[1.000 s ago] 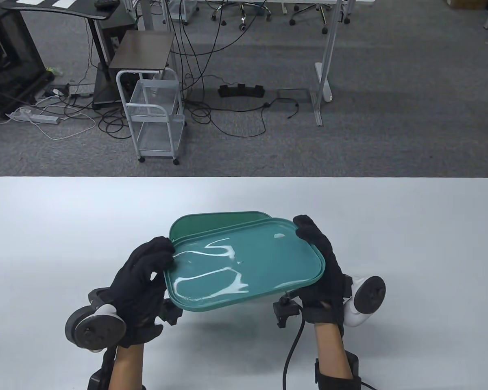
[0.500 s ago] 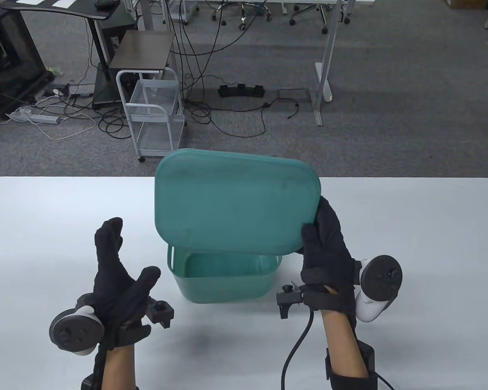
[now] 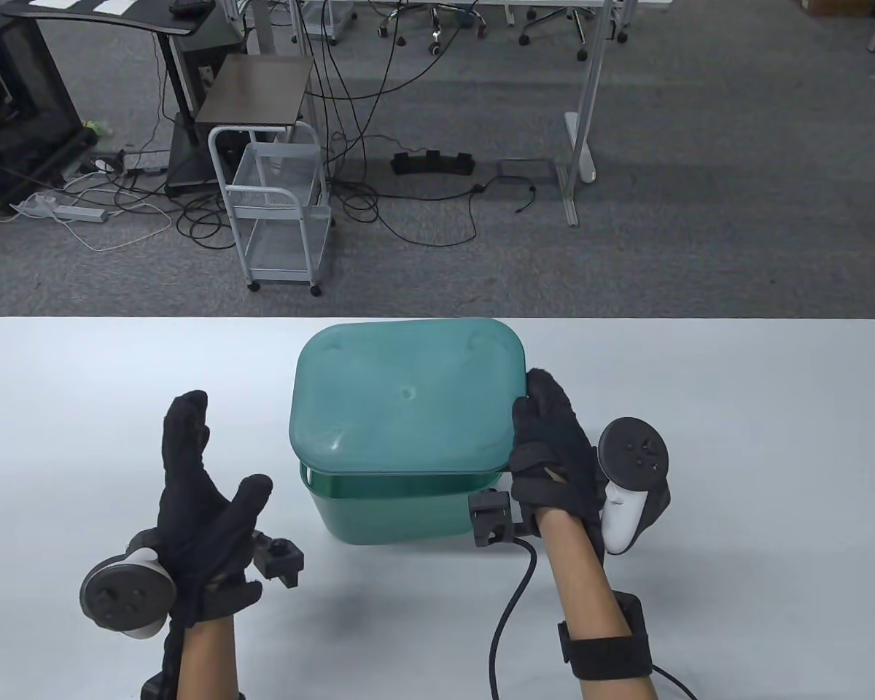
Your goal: Cover the plastic storage box
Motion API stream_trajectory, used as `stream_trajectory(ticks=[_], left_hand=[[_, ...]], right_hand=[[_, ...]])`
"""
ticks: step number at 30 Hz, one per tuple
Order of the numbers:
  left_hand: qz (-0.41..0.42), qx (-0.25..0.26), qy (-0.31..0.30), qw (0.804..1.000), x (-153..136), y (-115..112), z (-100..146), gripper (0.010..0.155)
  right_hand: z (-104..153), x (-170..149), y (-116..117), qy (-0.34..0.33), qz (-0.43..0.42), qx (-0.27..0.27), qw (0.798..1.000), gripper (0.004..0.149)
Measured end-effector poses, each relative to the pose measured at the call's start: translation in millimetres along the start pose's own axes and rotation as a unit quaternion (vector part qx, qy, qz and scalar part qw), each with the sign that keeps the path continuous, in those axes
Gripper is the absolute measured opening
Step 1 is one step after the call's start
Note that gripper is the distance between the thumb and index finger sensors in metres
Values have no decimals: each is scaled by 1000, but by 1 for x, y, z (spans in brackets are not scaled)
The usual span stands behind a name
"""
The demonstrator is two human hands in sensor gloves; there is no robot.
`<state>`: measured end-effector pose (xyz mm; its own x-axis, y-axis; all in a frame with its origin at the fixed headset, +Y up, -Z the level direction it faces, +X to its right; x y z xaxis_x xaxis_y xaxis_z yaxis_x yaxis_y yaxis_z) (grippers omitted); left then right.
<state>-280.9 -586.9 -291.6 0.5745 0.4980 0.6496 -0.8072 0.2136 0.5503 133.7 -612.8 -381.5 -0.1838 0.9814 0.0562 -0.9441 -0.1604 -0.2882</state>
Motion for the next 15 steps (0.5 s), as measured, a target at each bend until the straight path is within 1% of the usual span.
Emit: stream_trajectory(ticks=[2, 6, 10, 15], left_hand=[[-2, -1, 2, 1000, -1, 0, 0, 91], [-6, -3, 8, 1000, -5, 1, 1, 90], [-7, -6, 11, 1000, -6, 0, 1, 90], [-11, -10, 12, 1000, -6, -2, 1, 89]], right_hand=[[-2, -13, 3, 20, 4, -1, 1000, 59], [-7, -28, 4, 39, 14, 2, 999, 58], [-10, -36, 6, 49, 21, 6, 999, 58], [-13, -42, 15, 55, 31, 18, 998, 58]])
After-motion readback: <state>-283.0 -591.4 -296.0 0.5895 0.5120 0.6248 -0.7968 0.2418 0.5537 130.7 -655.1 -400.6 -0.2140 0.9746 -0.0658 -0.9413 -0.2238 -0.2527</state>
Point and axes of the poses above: the tracker on the back of each hand, its own x axis roughly to the thumb side, its own z axis roughly from the fingertips to the wrist, y = z × x, the point moved 3 cm from there along -z, roughly from the wrist to the fingertips, and after that the axes turned 7 degrees about -y, right-handed, at the moved point
